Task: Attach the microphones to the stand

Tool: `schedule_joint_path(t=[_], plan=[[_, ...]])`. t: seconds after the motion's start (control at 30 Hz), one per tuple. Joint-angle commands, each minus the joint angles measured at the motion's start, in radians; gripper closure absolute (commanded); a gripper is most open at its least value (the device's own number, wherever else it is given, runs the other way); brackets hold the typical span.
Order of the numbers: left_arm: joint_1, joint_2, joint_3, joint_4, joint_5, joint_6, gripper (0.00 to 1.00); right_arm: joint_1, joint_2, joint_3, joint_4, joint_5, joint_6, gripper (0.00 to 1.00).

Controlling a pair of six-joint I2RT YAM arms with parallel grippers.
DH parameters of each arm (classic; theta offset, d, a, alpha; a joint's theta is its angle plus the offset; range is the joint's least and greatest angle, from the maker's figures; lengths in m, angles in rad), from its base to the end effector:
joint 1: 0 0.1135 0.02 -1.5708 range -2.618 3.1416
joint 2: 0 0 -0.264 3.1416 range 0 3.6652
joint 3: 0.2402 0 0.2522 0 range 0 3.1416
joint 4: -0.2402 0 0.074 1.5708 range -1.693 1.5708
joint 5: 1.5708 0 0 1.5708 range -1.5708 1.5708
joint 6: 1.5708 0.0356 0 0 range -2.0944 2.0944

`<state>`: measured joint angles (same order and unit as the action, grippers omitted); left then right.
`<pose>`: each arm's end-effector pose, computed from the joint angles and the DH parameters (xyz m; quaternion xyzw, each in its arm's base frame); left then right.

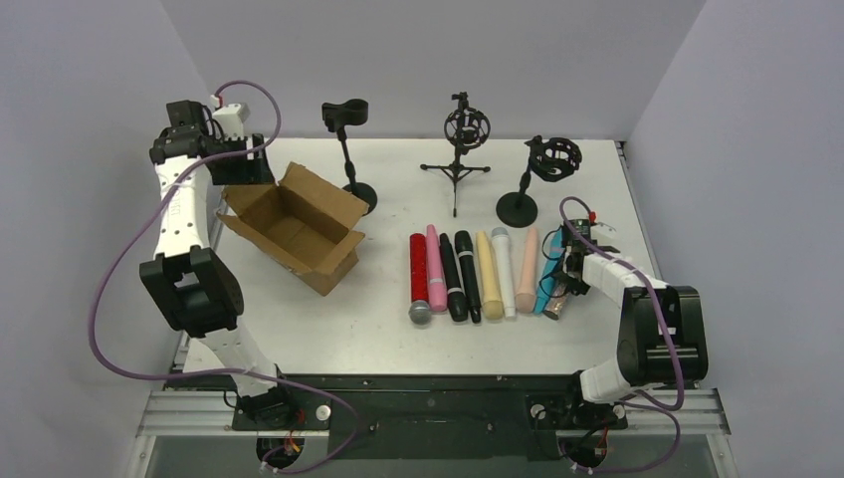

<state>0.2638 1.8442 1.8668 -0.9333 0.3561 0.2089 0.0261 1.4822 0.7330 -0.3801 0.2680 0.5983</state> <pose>0.3900 0.0925 0.3484 0.0318 0.9323 -0.0882 0.3493 0.2633 -0.0026 0.1556 0.3010 0.9194 -0.0574 0.2465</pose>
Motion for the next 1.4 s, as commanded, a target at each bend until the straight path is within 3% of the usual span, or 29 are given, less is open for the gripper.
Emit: schedule_joint_path(t=[0.0,0.07,0.37,0.53,0.73,0.8,0.9,0.97,1.0,1.03,1.07,1.13,1.37], plan=[[0.035,-0.107,0.058,-0.135,0.116,-0.119,0.12,0.014,-0.061,-0.018,0.027,-0.021,0.048,0.6],[0.074,-0.188,-0.013,-0.117,0.138,-0.19,0.02,0.027,-0.079,-0.033,0.03,-0.014,0.057,0.55],[0.297,-0.482,-0.442,-0.09,0.187,-0.195,0.04,0.065,-0.192,-0.08,0.027,0.029,0.089,0.45],[0.29,-0.515,-0.596,0.017,0.262,-0.274,0.02,0.106,-0.273,-0.089,0.026,0.065,0.116,0.44],[0.196,-0.454,-0.588,0.085,0.243,-0.344,0.11,0.195,-0.371,-0.057,-0.04,0.107,0.124,0.44],[0.174,-0.443,-0.595,0.111,0.211,-0.351,0.15,0.218,-0.396,-0.056,-0.061,0.11,0.129,0.44],[0.153,-0.416,-0.607,0.164,0.138,-0.347,0.35,0.249,-0.437,-0.054,-0.085,0.11,0.133,0.45],[0.145,-0.389,-0.598,0.193,0.086,-0.332,0.54,0.275,-0.458,-0.044,-0.102,0.115,0.136,0.46],[0.143,-0.365,-0.591,0.203,0.056,-0.328,0.71,0.292,-0.471,-0.036,-0.111,0.117,0.138,0.46],[0.143,-0.354,-0.572,0.218,0.042,-0.32,0.79,0.299,-0.477,-0.031,-0.117,0.122,0.139,0.46],[0.144,-0.326,-0.558,0.221,0.026,-0.317,0.94,0.314,-0.485,-0.021,-0.127,0.125,0.141,0.47],[0.144,-0.281,-0.506,0.22,0.013,-0.304,1.0,0.341,-0.493,-0.003,-0.141,0.137,0.144,0.47],[0.111,-0.131,-0.283,0.183,0.008,-0.223,1.0,0.457,-0.482,0.063,-0.14,0.17,0.172,0.5]])
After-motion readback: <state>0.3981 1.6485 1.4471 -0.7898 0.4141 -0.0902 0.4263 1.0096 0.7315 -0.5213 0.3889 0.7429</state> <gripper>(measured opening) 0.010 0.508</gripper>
